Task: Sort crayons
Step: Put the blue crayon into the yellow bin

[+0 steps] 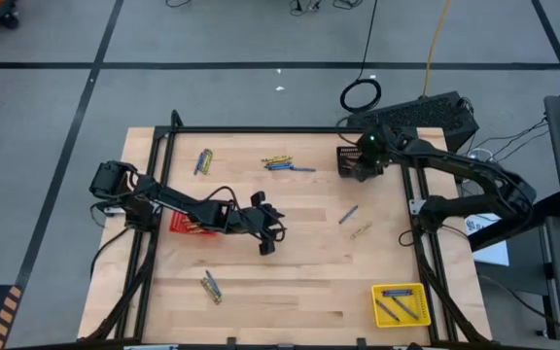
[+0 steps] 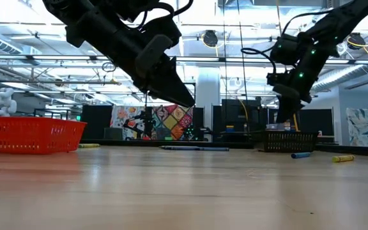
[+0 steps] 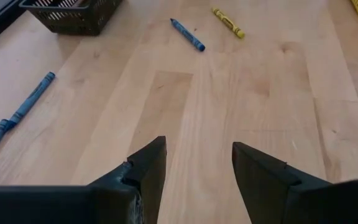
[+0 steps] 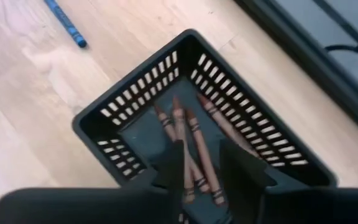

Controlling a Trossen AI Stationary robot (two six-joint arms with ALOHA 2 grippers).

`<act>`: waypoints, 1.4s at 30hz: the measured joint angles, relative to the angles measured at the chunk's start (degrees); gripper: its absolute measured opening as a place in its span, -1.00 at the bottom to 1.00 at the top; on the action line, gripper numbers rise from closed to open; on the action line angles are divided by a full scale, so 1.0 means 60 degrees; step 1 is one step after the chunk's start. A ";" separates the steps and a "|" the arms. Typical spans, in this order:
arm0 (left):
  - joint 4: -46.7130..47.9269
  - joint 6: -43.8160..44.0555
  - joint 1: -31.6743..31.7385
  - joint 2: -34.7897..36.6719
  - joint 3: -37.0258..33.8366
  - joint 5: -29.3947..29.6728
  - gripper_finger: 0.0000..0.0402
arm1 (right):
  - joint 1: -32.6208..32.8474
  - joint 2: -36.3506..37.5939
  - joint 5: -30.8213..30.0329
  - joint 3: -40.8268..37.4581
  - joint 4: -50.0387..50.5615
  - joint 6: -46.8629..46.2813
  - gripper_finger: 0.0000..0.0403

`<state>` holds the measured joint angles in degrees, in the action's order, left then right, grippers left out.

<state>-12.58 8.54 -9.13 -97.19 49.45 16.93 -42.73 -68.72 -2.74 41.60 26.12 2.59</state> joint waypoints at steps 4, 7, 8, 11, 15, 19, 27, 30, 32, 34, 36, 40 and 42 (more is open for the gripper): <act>0.0002 0.0011 -0.0004 -0.0004 -0.0002 -0.0015 -0.07 | 0.0037 0.0333 0.0013 0.0000 -0.0020 0.0357 -0.40; 0.0000 0.0011 -0.0004 -0.0004 -0.0004 -0.0015 -0.07 | 0.0428 0.0722 0.0352 0.0000 -0.0040 -0.0106 -0.35; -0.0005 0.0009 -0.0007 -0.0007 -0.0004 -0.0018 -0.07 | 0.0636 0.0849 0.0497 -0.0004 -0.0140 -0.0385 -0.35; -0.0058 -0.0011 -0.0007 -0.0007 -0.0004 -0.0011 -0.07 | 0.1660 0.1084 0.0527 -0.0004 -0.0709 -0.1193 -0.37; -0.0060 -0.0015 -0.0072 -0.0007 -0.0004 0.0438 -0.07 | 0.3339 0.1062 0.0584 -0.0007 -0.2013 -0.1705 -0.42; 0.0782 -0.0001 -0.0362 0.0103 -0.0004 0.2067 -0.07 | 0.4860 0.0669 0.0492 -0.0007 -0.3535 -0.1781 -0.43; 0.4849 0.1838 -0.0553 0.2425 -0.0011 0.5478 -0.07 | 0.6399 -0.1073 0.0456 -0.0007 -0.5272 -0.1708 -0.43; 0.5833 0.2502 -0.0222 0.3158 -0.0011 0.5479 -0.07 | 0.6551 -0.2112 0.0437 0.0000 -0.5971 -0.1631 -0.43; 0.6146 0.2517 -0.0023 0.3361 -0.0015 0.5479 -0.07 | 0.6588 -0.2713 0.0439 -0.0018 -0.6168 -0.1530 -0.43; 0.6309 0.2503 0.0118 0.3424 -0.0043 0.5482 -0.07 | 0.6586 -0.3119 0.0437 -0.0015 -0.6321 -0.1455 -0.43; 0.6262 0.2481 0.0241 0.3418 -0.0044 0.5476 -0.07 | 0.6580 -0.3282 0.0437 -0.0015 -0.6227 -0.1216 -0.43; 0.6185 0.2464 0.0416 0.3197 -0.0045 0.5465 -0.07 | 0.6580 -0.2894 0.0433 -0.0015 -0.5048 -0.0860 -0.43; 0.6166 0.2541 0.0496 0.3101 -0.0056 0.5470 -0.07 | 0.6580 -0.2445 0.0432 0.0000 -0.4160 -0.1048 -0.43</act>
<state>24.42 23.78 -6.15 -78.58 49.11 49.75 -3.25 -83.39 -0.15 41.61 1.16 -3.70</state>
